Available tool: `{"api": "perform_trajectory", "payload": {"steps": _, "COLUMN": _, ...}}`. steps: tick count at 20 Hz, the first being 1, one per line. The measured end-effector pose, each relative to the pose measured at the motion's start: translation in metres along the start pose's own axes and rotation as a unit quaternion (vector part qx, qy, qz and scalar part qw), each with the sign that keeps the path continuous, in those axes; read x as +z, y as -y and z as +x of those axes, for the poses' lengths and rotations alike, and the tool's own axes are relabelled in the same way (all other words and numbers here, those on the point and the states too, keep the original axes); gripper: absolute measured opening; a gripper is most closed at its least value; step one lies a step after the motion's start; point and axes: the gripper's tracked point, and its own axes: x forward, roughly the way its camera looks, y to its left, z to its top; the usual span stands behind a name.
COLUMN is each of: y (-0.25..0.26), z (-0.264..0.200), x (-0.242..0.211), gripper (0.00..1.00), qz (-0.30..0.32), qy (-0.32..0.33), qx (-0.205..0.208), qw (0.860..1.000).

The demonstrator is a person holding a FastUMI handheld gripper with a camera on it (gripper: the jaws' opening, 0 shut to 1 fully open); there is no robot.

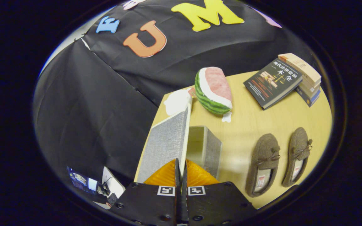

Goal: Open the storage box then place both shoes into the box .Put the left shoe in first, then the right shoe, with the right side of both shoes facing outward in a uniform manner.

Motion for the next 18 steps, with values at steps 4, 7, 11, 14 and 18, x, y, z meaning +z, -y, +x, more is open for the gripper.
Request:
{"api": "perform_trajectory", "payload": {"steps": 4, "y": -0.054, "z": -0.015, "x": 0.020, "gripper": 0.00, "qz": -0.022, "qy": 0.013, "qx": 0.030, "qw": 0.999}}
{"api": "perform_trajectory", "payload": {"steps": 7, "y": -0.101, "z": -0.015, "x": 0.026, "gripper": 0.00, "qz": -0.025, "qy": 0.012, "qx": 0.066, "qw": 0.997}}
{"api": "perform_trajectory", "payload": {"steps": 11, "y": -0.150, "z": -0.006, "x": 0.026, "gripper": 0.00, "qz": -0.045, "qy": 0.009, "qx": 0.082, "qw": 0.996}}
{"api": "perform_trajectory", "payload": {"steps": 14, "y": -0.179, "z": 0.007, "x": 0.024, "gripper": 0.01, "qz": -0.075, "qy": 0.007, "qx": 0.074, "qw": 0.994}}
{"api": "perform_trajectory", "payload": {"steps": 18, "y": -0.211, "z": 0.027, "x": 0.018, "gripper": 0.05, "qz": -0.084, "qy": 0.003, "qx": 0.063, "qw": 0.994}}
